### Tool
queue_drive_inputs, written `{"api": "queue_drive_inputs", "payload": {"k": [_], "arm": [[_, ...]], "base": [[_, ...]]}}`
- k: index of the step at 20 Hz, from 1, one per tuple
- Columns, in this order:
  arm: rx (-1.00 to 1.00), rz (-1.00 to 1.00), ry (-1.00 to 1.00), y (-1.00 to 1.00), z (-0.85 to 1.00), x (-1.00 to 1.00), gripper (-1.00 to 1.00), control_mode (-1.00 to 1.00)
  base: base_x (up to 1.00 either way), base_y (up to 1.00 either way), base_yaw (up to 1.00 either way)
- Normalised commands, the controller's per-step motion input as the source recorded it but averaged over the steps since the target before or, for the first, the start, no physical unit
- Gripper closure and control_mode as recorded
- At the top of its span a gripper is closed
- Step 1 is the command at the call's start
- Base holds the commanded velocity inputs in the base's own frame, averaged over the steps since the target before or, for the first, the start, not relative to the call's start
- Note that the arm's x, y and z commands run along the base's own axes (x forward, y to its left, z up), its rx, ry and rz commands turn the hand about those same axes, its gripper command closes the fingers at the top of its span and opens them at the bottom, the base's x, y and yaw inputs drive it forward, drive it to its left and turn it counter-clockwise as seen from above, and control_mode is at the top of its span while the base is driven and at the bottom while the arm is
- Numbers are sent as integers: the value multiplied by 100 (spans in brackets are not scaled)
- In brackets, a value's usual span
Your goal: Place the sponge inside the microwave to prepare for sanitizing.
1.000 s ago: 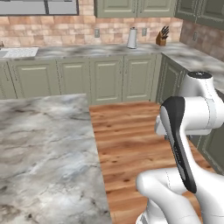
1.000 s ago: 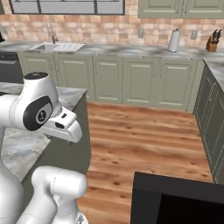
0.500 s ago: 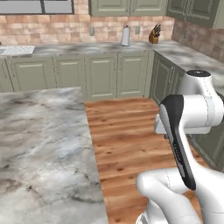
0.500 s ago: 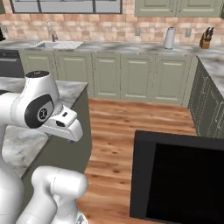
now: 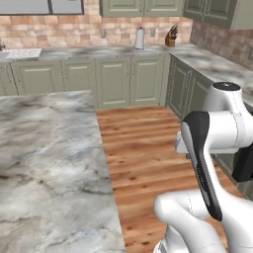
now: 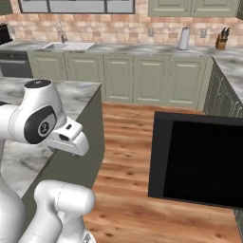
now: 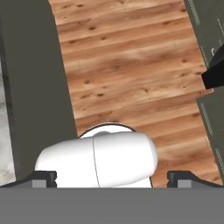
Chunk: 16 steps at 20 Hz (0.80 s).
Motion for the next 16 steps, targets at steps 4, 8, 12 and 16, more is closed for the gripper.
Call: {"api": "queue_drive_inputs", "payload": {"k": [4, 8, 12, 16], "arm": [[0, 0, 0, 0, 0, 0, -100, 100], [0, 0, 0, 0, 0, 0, -100, 100], [0, 0, 0, 0, 0, 0, -100, 100], [0, 0, 0, 0, 0, 0, -100, 100]], "base": [[64, 57, 3], [88, 49, 9], [100, 59, 9], [100, 56, 0]]}}
